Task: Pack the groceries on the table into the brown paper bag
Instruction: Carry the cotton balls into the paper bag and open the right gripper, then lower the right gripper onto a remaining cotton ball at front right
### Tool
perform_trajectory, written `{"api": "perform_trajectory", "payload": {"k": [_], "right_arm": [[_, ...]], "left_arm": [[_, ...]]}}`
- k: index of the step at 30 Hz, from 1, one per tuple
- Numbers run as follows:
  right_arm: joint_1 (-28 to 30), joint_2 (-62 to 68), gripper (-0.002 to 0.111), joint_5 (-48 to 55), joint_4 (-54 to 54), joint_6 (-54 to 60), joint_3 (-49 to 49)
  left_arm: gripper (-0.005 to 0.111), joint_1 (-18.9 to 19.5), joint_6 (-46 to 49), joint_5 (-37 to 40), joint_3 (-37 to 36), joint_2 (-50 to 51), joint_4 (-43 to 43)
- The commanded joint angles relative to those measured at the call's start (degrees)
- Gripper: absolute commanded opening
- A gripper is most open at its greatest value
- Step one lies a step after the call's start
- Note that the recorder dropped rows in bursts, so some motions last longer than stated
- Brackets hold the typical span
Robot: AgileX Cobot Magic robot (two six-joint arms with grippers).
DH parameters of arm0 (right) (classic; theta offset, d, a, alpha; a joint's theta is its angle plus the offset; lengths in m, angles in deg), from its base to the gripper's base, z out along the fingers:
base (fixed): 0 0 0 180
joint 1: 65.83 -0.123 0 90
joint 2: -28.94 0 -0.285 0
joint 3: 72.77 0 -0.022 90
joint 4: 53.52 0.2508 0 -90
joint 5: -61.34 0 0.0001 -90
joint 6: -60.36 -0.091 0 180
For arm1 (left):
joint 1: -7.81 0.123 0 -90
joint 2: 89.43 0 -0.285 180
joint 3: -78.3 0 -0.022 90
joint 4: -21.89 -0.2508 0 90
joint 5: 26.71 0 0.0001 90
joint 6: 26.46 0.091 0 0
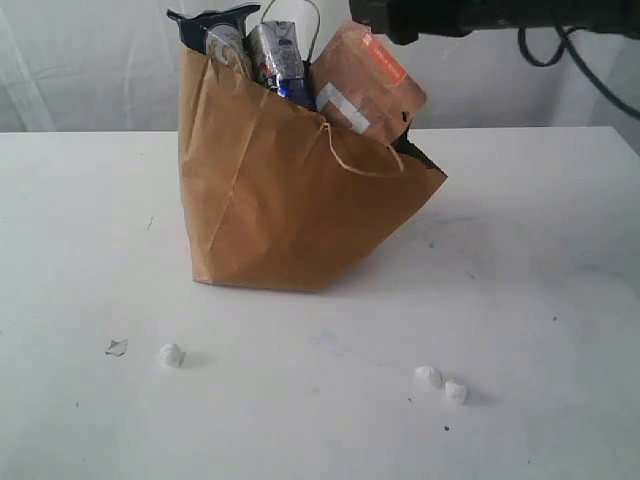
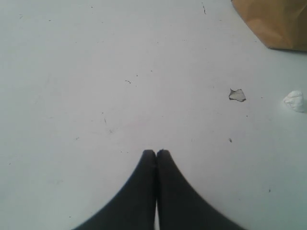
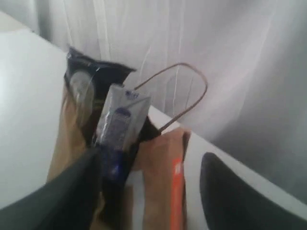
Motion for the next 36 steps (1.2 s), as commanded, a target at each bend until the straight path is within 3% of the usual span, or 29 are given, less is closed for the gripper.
{"api": "perform_trajectory", "payload": {"k": [1, 5, 9, 14, 21, 27, 32, 36], "right_arm": [[0.09, -3.8, 0.046, 8.17, -35.12, -25.29, 0.2], [0.32, -4.68, 0.033, 13.81, -63.81, -50.26, 0.44], [2.3, -4.92, 0.019, 21.37, -74.93, -63.18, 0.44], [3.69, -5.31, 0.0, 31.35, -73.83, -63.84, 1.86], [2.16, -7.13, 0.0, 29.54, -58.52, -58.75, 10.95], [-2.04, -6.58, 0.0, 17.63, -57.62, -54.91, 22.65], [-5.26, -4.07, 0.0, 15.01, -51.98, -49.15, 24.89], [-5.83, -1.83, 0.002, 10.38, -45.03, -37.7, 24.89]], "left_arm": [[0.0, -0.15, -0.03, 0.64, -0.53, -0.2, 0.16], [0.0, -0.15, -0.03, 0.64, -0.53, -0.2, 0.16], [0.0, -0.15, -0.03, 0.64, -0.53, -0.2, 0.16], [0.0, -0.15, -0.03, 0.64, -0.53, -0.2, 0.16], [0.0, -0.15, -0.03, 0.64, -0.53, -0.2, 0.16], [0.0, -0.15, -0.03, 0.64, -0.53, -0.2, 0.16], [0.0, -0.15, -0.03, 0.64, -0.53, -0.2, 0.16], [0.0, -0.15, -0.03, 0.64, -0.53, -0.2, 0.16]]}}
